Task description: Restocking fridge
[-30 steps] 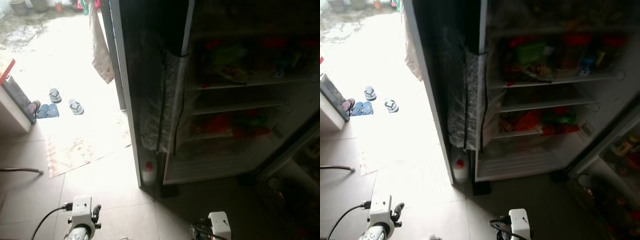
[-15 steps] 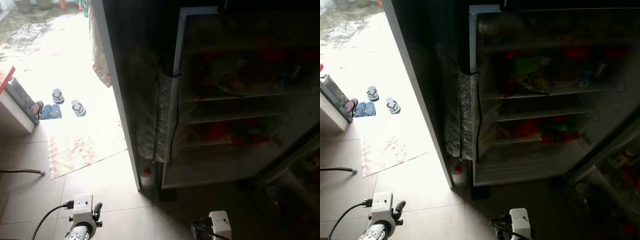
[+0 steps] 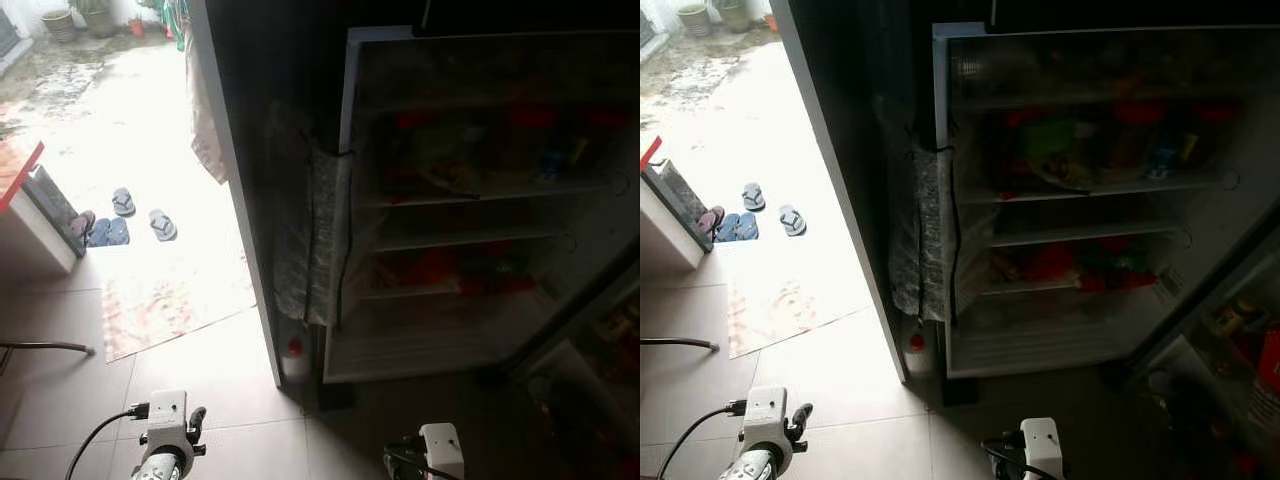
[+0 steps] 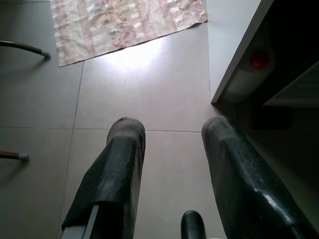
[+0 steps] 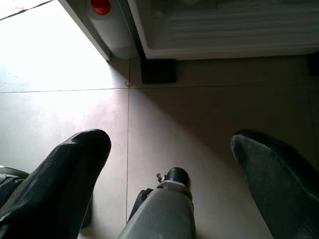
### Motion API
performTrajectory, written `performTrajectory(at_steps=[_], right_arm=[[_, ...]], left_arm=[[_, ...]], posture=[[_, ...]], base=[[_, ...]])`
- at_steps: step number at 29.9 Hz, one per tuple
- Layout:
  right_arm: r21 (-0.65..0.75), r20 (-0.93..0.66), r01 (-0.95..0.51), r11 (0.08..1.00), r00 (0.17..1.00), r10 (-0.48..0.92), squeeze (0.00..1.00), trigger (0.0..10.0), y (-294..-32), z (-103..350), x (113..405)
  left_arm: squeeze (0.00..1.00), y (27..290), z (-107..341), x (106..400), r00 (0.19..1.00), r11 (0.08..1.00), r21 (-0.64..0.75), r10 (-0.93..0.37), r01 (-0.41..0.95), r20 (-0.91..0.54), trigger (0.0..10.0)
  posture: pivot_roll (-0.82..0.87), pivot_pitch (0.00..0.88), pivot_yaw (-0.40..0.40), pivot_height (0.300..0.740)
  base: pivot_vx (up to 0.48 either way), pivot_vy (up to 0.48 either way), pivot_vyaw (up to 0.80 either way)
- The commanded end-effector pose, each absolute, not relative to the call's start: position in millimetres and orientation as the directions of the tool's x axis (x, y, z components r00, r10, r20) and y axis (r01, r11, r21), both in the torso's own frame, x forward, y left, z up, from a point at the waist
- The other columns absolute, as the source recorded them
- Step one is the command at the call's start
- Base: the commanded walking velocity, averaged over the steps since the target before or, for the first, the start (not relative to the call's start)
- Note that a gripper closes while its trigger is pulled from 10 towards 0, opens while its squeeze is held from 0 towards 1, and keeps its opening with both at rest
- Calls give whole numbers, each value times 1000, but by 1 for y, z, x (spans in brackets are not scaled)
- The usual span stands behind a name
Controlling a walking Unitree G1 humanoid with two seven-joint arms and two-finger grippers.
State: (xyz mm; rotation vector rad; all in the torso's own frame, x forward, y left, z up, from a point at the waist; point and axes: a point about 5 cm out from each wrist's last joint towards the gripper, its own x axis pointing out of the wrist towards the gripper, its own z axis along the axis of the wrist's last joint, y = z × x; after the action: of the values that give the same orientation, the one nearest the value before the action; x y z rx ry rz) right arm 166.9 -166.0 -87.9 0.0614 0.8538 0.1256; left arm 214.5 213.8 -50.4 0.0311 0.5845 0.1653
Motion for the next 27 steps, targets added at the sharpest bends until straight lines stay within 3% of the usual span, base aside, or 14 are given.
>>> performTrajectory(at_steps=[1,27], right_arm=[[108,-757,-83,991,639,136,0,10000,-165,-90,163],[113,-749,-68,991,650,130,0,10000,-164,-89,164]], left_arm=[[0,216,-54,210,805,986,81,166,-146,-569,10000],[0,215,-53,212,805,987,82,161,-139,-571,10000]], posture=[[19,41,0,740],[17,55,4,740]], base=[[0,0,0],[0,150,0]])
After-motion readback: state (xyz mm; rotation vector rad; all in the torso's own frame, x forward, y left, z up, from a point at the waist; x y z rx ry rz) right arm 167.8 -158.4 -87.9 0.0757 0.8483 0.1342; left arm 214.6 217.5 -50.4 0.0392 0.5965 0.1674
